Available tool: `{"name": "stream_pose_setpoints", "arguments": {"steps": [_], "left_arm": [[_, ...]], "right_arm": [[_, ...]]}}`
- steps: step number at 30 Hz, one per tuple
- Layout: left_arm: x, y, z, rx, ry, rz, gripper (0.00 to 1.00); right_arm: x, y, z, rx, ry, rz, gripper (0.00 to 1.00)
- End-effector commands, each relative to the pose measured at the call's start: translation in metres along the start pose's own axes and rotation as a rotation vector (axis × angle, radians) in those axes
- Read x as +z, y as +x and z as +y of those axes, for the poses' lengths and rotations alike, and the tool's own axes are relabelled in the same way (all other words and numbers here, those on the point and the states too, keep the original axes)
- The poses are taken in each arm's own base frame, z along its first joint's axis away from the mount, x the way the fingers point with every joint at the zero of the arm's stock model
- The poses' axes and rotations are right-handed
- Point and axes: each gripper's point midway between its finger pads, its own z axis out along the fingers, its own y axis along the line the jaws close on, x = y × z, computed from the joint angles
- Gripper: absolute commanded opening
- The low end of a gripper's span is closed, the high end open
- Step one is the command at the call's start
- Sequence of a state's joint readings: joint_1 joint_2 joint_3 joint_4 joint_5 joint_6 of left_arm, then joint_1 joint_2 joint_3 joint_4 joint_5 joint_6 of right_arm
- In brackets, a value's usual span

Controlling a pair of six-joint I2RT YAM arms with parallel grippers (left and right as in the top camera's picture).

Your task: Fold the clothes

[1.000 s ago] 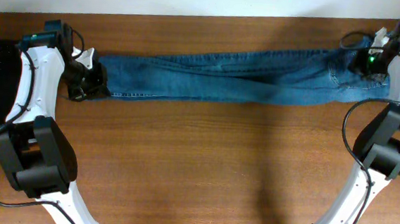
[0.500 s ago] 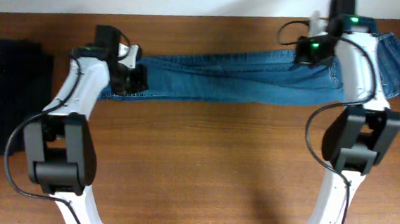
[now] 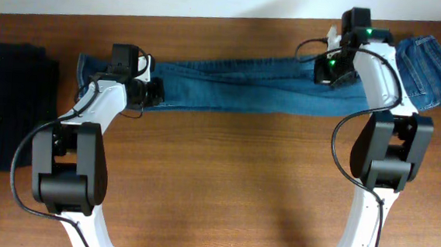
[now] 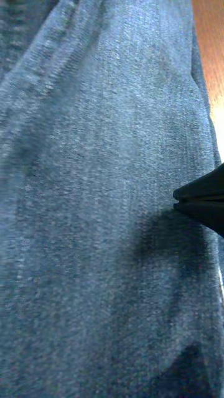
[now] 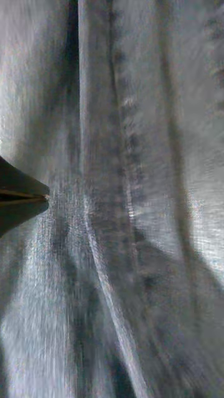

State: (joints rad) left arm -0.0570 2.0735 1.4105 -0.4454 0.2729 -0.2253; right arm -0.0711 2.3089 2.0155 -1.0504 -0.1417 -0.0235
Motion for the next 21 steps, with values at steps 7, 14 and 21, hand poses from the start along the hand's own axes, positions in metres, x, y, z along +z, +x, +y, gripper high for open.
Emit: {"name": "stream_pose_setpoints", "arguments": {"steps": [7,14,21], "left_arm": [[-0.01,-0.024,0.007,0.011,-0.051,-0.104,0.01],[-0.007,-0.023,0.012,0.009,-0.077,-0.106,0.01],[0.013,-0.011,0.033,-0.005,-0.154,-0.065,0.01]], "right_arm": [[0.033,0.018,-0.007,0.003,0.015,0.016,0.04],[0.057,0.033,-0.01,0.004,0.014,0.023,0.04],[0.064,0.04,-0.007,0.006,-0.01,0.034,0.04]]}}
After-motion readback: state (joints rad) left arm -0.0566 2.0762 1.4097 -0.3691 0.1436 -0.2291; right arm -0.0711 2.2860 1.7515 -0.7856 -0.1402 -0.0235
